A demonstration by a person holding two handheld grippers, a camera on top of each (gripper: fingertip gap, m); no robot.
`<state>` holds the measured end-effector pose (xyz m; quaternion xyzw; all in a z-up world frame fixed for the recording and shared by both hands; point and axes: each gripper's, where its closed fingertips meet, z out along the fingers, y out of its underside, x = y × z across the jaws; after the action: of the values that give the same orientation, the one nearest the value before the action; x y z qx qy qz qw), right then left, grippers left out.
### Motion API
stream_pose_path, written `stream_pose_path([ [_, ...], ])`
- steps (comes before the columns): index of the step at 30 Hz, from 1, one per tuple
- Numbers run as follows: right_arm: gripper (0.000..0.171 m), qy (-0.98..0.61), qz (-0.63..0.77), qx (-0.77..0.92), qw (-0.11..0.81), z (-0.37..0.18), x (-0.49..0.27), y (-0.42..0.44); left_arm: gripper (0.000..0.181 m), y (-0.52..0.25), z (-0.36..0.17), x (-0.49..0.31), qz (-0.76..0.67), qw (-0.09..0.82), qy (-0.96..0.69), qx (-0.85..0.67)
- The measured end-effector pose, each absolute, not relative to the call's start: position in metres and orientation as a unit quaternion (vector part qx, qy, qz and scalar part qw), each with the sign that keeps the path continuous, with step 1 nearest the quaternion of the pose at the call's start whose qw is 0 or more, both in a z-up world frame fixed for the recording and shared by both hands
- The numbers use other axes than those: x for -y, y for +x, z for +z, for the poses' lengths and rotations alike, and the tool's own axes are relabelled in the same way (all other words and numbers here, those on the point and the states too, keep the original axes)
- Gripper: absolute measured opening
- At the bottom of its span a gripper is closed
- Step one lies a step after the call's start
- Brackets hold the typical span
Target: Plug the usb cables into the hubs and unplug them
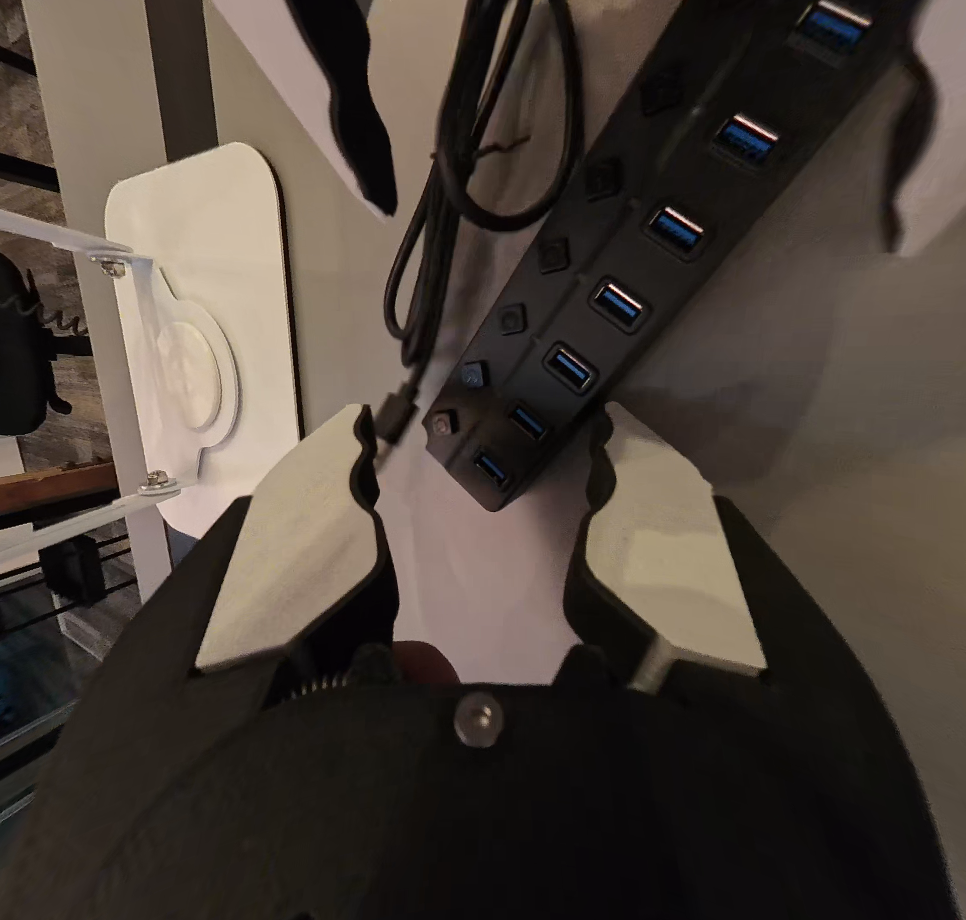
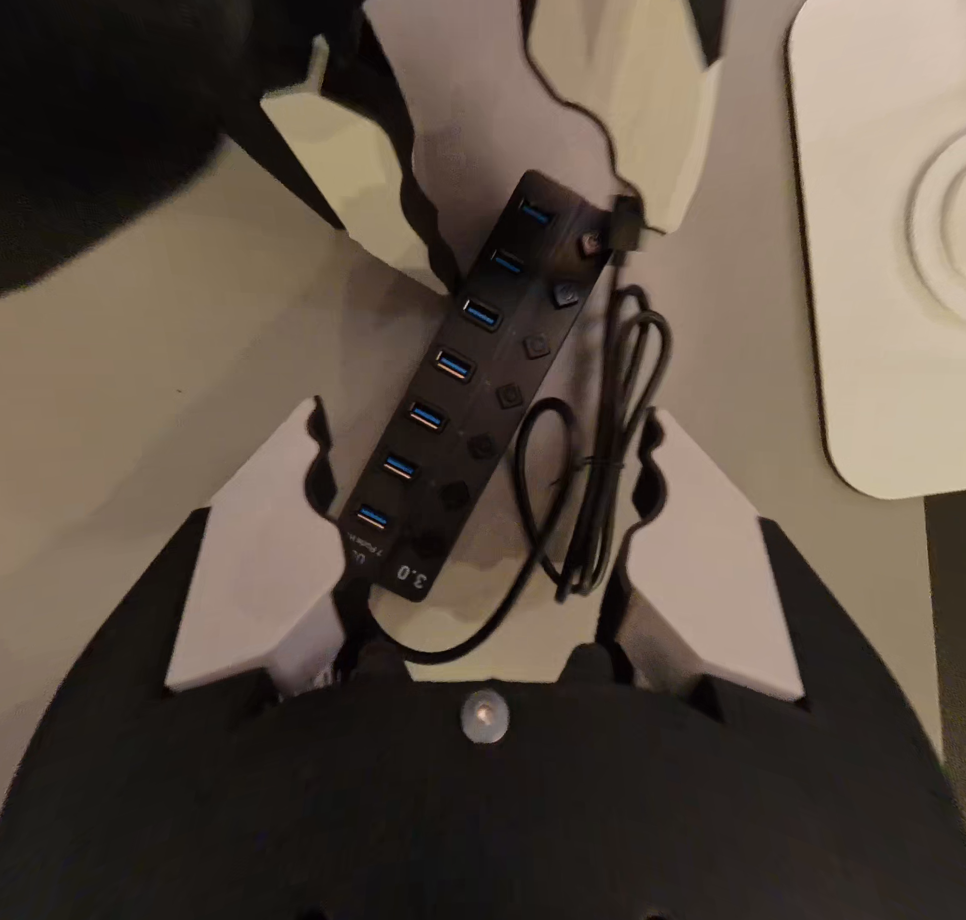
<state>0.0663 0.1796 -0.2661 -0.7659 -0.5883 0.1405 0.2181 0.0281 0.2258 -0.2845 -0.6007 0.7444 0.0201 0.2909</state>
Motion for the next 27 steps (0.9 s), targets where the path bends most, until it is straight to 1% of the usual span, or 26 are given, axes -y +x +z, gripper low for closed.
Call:
stream_pose_path([
  [1,0.126,-0.774,0.128,0.582,0.215,-0.27,-0.18,0.066,0.078,0.028,-0.285,-0.224,0.021,0.288,-0.598,-0.748],
  [2,0.127,-0.786,0.127,0.566,0.212,-0.272,-0.181,0.064,0.078,0.03,-0.284,-0.224,0.02,0.293,-0.597,-0.747],
  [3,0.127,-0.8,0.124,0.552,0.197,-0.278,-0.181,0.067,0.077,0.03,-0.284,-0.224,0.021,0.29,-0.599,-0.746],
  [4,0.12,-0.81,0.112,0.544,0.189,-0.283,-0.184,0.072,0.077,0.03,-0.284,-0.223,0.022,0.288,-0.601,-0.745],
  [5,0.119,-0.814,0.109,0.538,0.19,-0.286,-0.186,0.074,0.077,0.031,-0.284,-0.222,0.019,0.286,-0.604,-0.743],
  [6,0.122,-0.816,0.118,0.532,0.195,-0.287,-0.186,0.073,0.078,0.031,-0.284,-0.221,0.014,0.283,-0.61,-0.74],
  [8,0.12,-0.82,0.101,0.518,0.221,-0.283,-0.194,0.077,0.08,0.031,-0.284,-0.219,0.005,0.28,-0.613,-0.738],
  [10,0.128,-0.821,0.109,0.502,0.249,-0.273,-0.198,0.079,0.081,0.031,-0.284,-0.219,-0.001,0.278,-0.618,-0.735],
  [13,0.148,-0.825,0.131,0.479,0.269,-0.258,-0.201,0.09,0.084,0.029,-0.283,-0.22,0.001,0.277,-0.619,-0.735],
  [15,0.159,-0.835,0.149,0.467,0.251,-0.259,-0.199,0.096,0.086,0.027,-0.281,-0.221,-0.006,0.276,-0.627,-0.728],
  [19,0.159,-0.846,0.13,0.487,0.175,-0.298,-0.191,0.099,0.085,0.025,-0.284,-0.222,-0.009,0.272,-0.632,-0.726],
  [23,0.158,-0.85,0.096,0.49,0.168,-0.311,-0.199,0.096,0.085,0.026,-0.284,-0.224,-0.019,0.276,-0.639,-0.718],
  [24,0.155,-0.85,0.096,0.489,0.167,-0.308,-0.2,0.095,0.084,0.026,-0.284,-0.224,-0.022,0.278,-0.64,-0.716],
  [25,0.137,-0.847,0.102,0.492,0.176,-0.304,-0.202,0.093,0.084,0.025,-0.284,-0.225,-0.025,0.278,-0.642,-0.714],
  [26,0.11,-0.841,0.108,0.497,0.184,-0.3,-0.201,0.091,0.084,0.025,-0.284,-0.226,-0.026,0.279,-0.644,-0.712],
  [27,0.087,-0.839,0.111,0.498,0.189,-0.298,-0.201,0.09,0.084,0.024,-0.284,-0.227,-0.025,0.279,-0.645,-0.711],
])
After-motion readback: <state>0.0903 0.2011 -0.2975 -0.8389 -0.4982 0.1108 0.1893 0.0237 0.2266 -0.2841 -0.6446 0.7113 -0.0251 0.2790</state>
